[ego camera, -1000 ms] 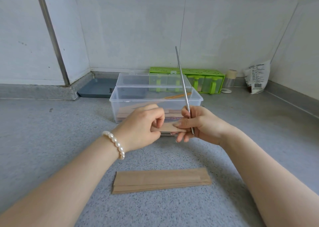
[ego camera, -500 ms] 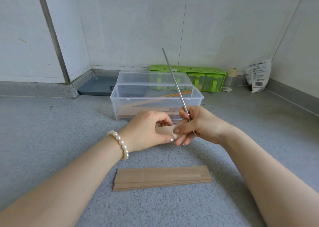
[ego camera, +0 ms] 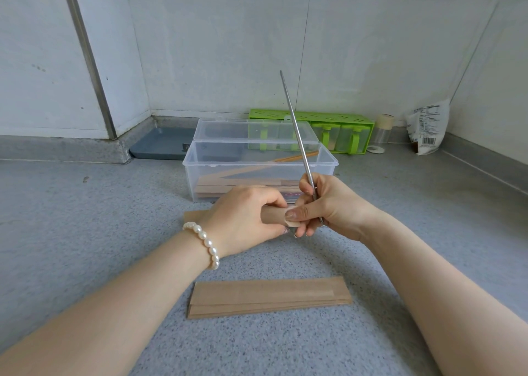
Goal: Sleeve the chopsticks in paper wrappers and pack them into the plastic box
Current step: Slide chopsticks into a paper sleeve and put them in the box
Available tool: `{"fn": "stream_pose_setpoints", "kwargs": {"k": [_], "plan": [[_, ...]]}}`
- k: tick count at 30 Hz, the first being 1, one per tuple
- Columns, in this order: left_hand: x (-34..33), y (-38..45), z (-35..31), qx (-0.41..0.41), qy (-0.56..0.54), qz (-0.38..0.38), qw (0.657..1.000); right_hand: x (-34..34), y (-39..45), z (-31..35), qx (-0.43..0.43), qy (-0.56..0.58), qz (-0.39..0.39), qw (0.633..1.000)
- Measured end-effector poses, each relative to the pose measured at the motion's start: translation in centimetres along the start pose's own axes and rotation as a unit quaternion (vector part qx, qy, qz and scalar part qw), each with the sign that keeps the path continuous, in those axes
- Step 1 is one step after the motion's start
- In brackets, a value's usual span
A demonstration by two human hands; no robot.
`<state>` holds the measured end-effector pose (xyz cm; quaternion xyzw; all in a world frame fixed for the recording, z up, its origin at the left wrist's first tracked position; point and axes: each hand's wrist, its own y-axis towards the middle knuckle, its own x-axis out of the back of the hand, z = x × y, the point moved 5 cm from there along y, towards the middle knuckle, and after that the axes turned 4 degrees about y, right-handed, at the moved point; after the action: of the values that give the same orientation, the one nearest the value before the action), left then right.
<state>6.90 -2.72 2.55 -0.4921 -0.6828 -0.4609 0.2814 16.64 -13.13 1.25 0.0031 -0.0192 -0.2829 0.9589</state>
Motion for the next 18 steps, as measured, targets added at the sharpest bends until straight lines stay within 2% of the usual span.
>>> {"fn": "stream_pose_setpoints", "kwargs": {"k": [10, 18], "plan": [[-0.11, 0.02, -0.09, -0.010, -0.011, -0.014, 1.000, 0.59, 0.18, -0.06, 0.000, -0.015, -0.031, 0.999], [-0.41, -0.01, -0.12, 0.000, 0.023, 0.017, 1.000, 0.42, 0.53, -0.32, -0.002, 0.012, -0.032, 0.999]]}}
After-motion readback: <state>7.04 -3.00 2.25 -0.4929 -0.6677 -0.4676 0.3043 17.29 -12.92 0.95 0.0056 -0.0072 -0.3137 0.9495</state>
